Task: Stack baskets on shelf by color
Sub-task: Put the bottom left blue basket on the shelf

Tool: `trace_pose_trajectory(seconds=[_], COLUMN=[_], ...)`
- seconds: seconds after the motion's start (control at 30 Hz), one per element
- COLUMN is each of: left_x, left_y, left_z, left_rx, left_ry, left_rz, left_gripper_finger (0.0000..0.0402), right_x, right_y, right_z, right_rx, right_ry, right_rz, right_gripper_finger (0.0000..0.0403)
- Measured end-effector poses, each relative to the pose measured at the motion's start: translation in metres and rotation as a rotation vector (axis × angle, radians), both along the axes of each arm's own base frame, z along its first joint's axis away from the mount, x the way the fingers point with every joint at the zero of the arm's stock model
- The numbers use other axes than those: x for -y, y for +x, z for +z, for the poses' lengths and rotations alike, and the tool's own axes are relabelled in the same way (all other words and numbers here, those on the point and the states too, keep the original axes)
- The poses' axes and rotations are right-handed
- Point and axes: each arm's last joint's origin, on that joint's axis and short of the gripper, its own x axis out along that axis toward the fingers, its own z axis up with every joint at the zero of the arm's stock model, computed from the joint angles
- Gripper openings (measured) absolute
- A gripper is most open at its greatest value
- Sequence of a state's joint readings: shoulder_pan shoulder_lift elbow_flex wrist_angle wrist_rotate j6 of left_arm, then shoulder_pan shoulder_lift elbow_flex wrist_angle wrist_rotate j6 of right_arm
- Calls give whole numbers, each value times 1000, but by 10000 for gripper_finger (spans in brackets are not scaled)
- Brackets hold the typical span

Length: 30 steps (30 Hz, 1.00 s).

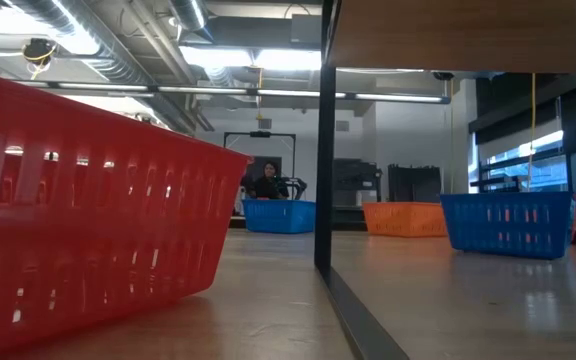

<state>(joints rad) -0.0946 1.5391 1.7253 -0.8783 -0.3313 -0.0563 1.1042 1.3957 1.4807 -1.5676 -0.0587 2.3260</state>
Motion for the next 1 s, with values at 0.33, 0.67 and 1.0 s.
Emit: trace_pose_trajectory(seconds=[0.33, 0.67, 1.0], left_x=[-9, -9, -9], left_y=[1, 1, 1], left_z=[0, 0, 0], left_rx=[5, 5, 4], left_ry=[-1, -2, -4], left_rz=[29, 30, 31], left_gripper_finger=[55, 55, 55], right_x=[-24, -25, -23], right_y=[10, 10, 5], right_z=[-14, -13, -1], right_rx=[-46, -52, -162], right_ry=[66, 81, 146], right_rz=[11, 62, 30], right_gripper_finger=[9, 52, 84])
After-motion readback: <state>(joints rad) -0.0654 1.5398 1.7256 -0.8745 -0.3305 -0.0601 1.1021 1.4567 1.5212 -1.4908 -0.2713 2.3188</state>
